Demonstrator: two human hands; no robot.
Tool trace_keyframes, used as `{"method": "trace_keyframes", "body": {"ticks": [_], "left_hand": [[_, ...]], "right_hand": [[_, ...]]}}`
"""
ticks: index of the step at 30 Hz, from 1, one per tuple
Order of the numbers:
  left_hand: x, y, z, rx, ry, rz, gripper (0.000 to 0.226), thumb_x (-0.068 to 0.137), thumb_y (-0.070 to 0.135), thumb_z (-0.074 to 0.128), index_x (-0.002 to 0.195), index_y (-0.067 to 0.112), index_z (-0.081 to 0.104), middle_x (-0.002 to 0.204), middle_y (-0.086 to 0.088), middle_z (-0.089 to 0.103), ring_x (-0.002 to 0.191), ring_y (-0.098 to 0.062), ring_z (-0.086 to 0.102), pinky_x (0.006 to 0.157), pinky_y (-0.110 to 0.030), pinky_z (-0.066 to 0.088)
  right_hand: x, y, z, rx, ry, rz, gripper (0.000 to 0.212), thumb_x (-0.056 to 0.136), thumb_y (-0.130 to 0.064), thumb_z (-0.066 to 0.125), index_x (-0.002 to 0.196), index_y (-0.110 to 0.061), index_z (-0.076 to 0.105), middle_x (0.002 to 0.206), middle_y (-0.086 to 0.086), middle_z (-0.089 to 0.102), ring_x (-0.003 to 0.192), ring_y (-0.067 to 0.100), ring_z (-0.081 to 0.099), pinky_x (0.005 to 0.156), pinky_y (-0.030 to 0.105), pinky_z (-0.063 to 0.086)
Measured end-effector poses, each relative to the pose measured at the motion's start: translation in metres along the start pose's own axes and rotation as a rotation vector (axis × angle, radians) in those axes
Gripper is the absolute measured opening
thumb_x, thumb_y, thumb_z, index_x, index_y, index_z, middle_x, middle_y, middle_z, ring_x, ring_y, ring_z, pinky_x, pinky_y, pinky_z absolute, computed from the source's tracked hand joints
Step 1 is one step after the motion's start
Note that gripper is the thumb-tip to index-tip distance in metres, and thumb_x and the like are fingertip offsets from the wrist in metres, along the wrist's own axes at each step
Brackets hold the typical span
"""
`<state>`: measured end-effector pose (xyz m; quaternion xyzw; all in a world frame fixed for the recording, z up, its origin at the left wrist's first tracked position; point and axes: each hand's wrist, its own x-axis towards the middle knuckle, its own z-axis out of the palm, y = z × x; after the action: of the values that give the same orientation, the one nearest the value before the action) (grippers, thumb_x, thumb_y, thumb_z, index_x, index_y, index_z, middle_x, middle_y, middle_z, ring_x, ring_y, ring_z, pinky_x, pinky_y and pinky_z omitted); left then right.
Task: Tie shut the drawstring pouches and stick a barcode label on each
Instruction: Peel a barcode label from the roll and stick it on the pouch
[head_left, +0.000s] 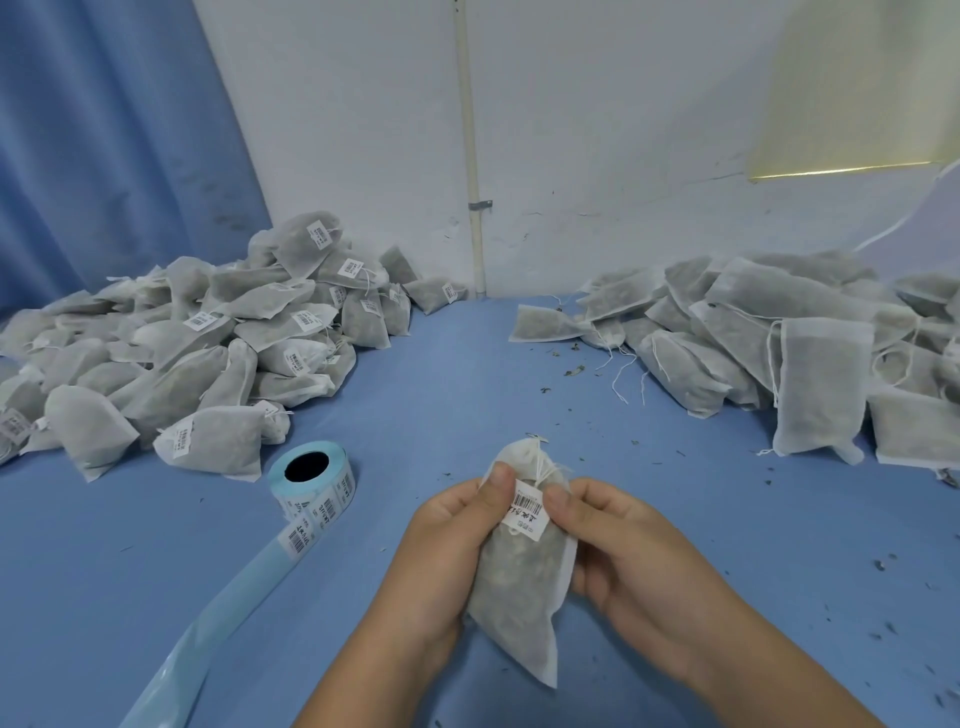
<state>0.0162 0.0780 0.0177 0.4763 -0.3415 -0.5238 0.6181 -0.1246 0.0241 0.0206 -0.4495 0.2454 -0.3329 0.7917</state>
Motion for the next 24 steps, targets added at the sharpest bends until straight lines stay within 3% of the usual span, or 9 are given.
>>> {"method": "trace_keyframes", "body": {"ticks": [5, 10, 14, 19, 24], "left_hand": [[-0.002, 0.003, -0.001, 0.136, -0.026, 0.028, 0.048, 0.065, 0.046, 0.084, 0.093, 0.008, 0.075, 0.098, -0.020, 0.074, 0.085, -0.026, 0.070, 0.073, -0.034, 0.056], [-0.002, 0.002, -0.005, 0.227, -0.108, 0.041, 0.046, 0.062, 0.027, 0.081, 0.105, 0.012, 0.071, 0.109, -0.019, 0.072, 0.106, -0.039, 0.066, 0.096, -0.051, 0.051], [0.000, -0.001, -0.007, 0.212, -0.092, 0.053, 0.040, 0.063, 0.028, 0.081, 0.101, 0.017, 0.073, 0.105, -0.015, 0.074, 0.100, -0.032, 0.070, 0.088, -0.044, 0.055], [0.003, -0.002, -0.008, 0.112, -0.094, 0.024, 0.038, 0.069, 0.033, 0.079, 0.099, 0.010, 0.074, 0.102, -0.019, 0.073, 0.093, -0.027, 0.069, 0.081, -0.036, 0.053], [0.002, -0.001, -0.004, 0.063, 0.061, 0.026, 0.021, 0.087, 0.026, 0.067, 0.090, 0.008, 0.076, 0.096, -0.020, 0.074, 0.085, -0.027, 0.071, 0.073, -0.034, 0.056]], "right_hand": [[0.001, 0.000, -0.002, -0.027, 0.090, -0.011, 0.039, 0.073, -0.029, 0.072, 0.089, 0.006, 0.067, 0.089, 0.024, 0.070, 0.080, 0.031, 0.068, 0.069, 0.037, 0.058], [-0.001, 0.000, -0.002, -0.086, 0.184, -0.040, 0.036, 0.070, -0.036, 0.071, 0.080, -0.002, 0.070, 0.081, 0.021, 0.071, 0.070, 0.027, 0.068, 0.058, 0.033, 0.055], [0.000, 0.005, 0.001, -0.298, 0.202, -0.118, 0.043, 0.066, -0.051, 0.068, 0.083, -0.012, 0.072, 0.086, 0.013, 0.073, 0.076, 0.021, 0.068, 0.070, 0.034, 0.054], [-0.001, 0.006, 0.006, -0.334, 0.159, -0.182, 0.033, 0.065, -0.048, 0.071, 0.086, -0.022, 0.074, 0.082, 0.004, 0.075, 0.077, 0.014, 0.071, 0.063, 0.021, 0.052], [0.001, 0.006, 0.008, -0.376, 0.130, -0.149, 0.036, 0.065, -0.044, 0.074, 0.092, -0.022, 0.074, 0.093, 0.009, 0.075, 0.088, 0.023, 0.071, 0.080, 0.037, 0.056]]}}
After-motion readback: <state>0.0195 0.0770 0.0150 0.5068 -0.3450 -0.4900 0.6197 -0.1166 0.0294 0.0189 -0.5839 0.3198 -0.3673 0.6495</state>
